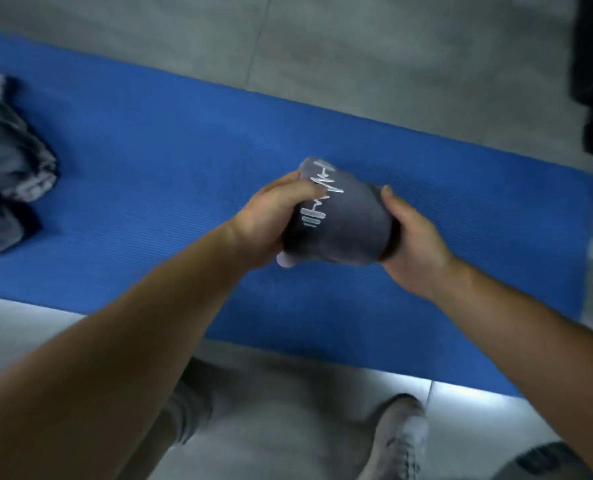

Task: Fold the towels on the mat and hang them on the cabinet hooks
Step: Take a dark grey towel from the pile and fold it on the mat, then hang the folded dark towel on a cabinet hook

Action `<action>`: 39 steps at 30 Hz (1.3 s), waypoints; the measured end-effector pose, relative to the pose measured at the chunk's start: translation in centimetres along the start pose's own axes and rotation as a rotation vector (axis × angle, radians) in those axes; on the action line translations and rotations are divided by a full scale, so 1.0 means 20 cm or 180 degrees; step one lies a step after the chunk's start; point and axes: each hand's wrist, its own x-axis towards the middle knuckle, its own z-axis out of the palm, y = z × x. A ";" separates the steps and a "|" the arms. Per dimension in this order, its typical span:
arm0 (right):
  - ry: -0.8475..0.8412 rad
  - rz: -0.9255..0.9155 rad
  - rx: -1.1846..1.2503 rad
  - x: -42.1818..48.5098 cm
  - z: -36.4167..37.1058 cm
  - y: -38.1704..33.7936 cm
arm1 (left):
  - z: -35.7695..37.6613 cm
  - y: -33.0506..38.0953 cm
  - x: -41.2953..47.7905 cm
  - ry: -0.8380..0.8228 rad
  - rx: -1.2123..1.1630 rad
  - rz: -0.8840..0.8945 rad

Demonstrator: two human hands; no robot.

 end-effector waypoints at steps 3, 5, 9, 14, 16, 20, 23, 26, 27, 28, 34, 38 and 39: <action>0.0607 -0.0250 -0.0020 -0.32 0.26 -0.30 | 0.15 0.30 -0.34 -0.0144 0.0119 0.0144; 0.0887 -0.0444 0.0095 -0.54 0.46 -0.51 | 0.25 0.52 -0.58 0.0021 0.0129 0.0125; 0.1278 -0.0691 0.0071 -0.95 0.90 -0.95 | 0.42 0.98 -1.05 0.0346 0.0202 0.0204; 0.1532 -0.1167 -0.0515 -1.38 1.39 -1.38 | 0.56 1.49 -1.55 0.0788 0.0819 0.0615; 0.1460 -0.1302 -0.0630 -1.51 1.54 -1.52 | 0.58 1.67 -1.70 0.0997 0.1047 0.0845; 0.1341 -0.1360 -0.0952 -1.70 1.73 -1.68 | 0.63 1.98 -1.97 0.0637 0.1658 0.1053; 0.1421 -0.1189 -0.1443 -1.79 1.77 -1.75 | 0.64 2.12 -2.10 0.0344 0.2721 0.0979; 0.1416 -0.0977 -0.2173 -1.87 1.79 -1.80 | 0.67 2.20 -2.16 0.0485 0.3979 0.0995; 0.1418 -0.0962 -0.2399 -1.89 1.79 -1.83 | 0.70 2.22 -2.16 0.0528 0.4225 0.1049; 0.1403 -0.0989 -0.2520 -1.92 1.79 -1.86 | 0.74 2.23 -2.17 0.0556 0.4350 0.1104; 0.1344 -0.1145 -0.2747 -2.02 1.66 -2.03 | 0.89 2.31 -2.17 0.0493 0.4873 0.1442; 0.1384 -0.1224 -0.2766 -2.07 1.54 -2.10 | 1.01 2.35 -2.10 0.0301 0.4871 0.1517; 0.1412 -0.1240 -0.2755 -2.09 1.51 -2.11 | 1.04 2.37 -2.08 0.0244 0.4844 0.1464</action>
